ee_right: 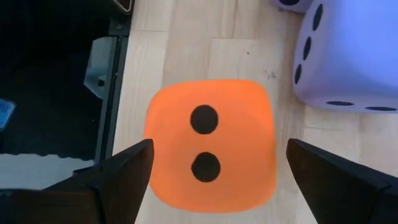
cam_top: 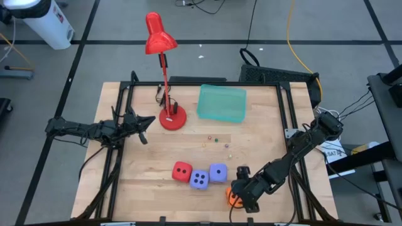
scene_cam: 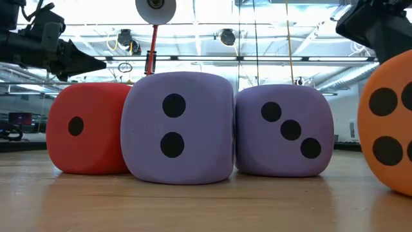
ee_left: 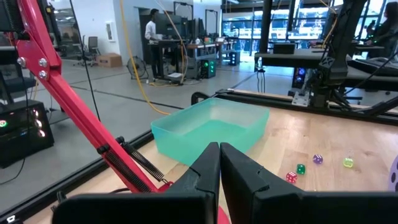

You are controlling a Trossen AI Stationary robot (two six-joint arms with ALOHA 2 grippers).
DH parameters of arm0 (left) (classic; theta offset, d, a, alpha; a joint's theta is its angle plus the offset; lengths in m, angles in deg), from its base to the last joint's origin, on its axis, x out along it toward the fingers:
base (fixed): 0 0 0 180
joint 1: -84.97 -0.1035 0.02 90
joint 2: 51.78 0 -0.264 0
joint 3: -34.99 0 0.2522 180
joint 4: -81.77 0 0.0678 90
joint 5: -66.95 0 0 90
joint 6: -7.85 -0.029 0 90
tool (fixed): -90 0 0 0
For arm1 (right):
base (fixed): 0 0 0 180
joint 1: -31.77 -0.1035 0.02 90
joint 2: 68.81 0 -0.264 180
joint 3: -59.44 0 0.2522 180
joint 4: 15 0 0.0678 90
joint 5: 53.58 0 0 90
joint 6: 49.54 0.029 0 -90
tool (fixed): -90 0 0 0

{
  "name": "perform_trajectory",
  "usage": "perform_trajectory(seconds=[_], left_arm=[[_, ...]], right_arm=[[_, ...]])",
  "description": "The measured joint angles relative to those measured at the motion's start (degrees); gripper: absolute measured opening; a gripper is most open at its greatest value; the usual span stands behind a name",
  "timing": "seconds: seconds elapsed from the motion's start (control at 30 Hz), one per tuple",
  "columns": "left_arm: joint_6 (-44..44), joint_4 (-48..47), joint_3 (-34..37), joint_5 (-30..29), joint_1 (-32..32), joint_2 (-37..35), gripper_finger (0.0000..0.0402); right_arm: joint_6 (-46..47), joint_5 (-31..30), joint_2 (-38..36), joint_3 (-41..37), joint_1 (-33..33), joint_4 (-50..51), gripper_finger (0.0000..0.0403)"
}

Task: Pick & Place Dice
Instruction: Put the big orange dice into the green bin

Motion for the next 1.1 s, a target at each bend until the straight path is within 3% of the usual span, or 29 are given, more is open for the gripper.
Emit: perform_trajectory(seconds=[0.43,1.1], left_arm=[[0.15,-0.82,0.00,-0.86,0.00,0.00,0.0021],[-0.09,-1.39,0.00,-0.96,0.00,0.00,0.0021]], right_arm=[[-1.34,-1.64,-0.11,6.23,-1.00,1.10,0.0357],[-2.53,-5.52,4.78,6.45,-3.15,6.42,0.0357]])
